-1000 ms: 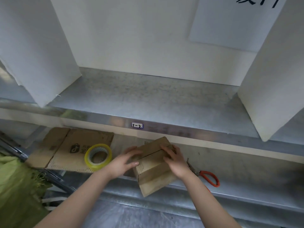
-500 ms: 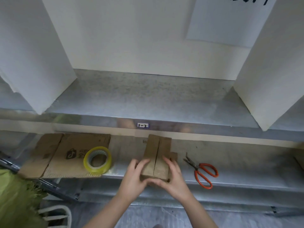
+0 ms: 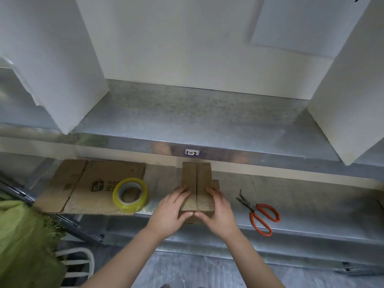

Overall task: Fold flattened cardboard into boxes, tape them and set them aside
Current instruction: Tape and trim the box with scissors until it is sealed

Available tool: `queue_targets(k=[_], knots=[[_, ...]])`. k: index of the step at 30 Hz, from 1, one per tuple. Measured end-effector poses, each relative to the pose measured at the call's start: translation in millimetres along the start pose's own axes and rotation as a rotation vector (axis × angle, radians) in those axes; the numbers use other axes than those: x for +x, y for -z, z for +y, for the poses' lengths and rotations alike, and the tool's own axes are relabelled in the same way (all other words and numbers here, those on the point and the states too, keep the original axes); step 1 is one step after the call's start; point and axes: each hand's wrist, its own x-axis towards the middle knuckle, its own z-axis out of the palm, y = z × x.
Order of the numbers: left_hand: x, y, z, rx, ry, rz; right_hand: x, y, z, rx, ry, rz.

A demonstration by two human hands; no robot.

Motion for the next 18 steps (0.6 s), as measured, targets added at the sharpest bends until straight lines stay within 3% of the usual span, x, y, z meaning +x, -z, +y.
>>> queue_targets(k=[4, 7, 12, 18], knots=[[-8.2, 17.9, -8.1, 0.132, -0.082, -0.006, -12.1, 12.3, -9.1, -0.201, 0.158, 0.207], [-18.4, 36.3, -25.8, 0.282, -0.126, 0.078, -13.4, 14.6, -30.5, -0.267, 0.297, 0.249], [-42.4, 61.5, -76.0, 0.402, -0.030, 0.077, -10.8, -20.8, -87.4, -0.245, 0.452, 0.144], [-65.3, 66.2, -133.1, 0.372, 0.083, -0.082, -2.3, -102.2, -123.5, -0.156, 0.295, -0.061]])
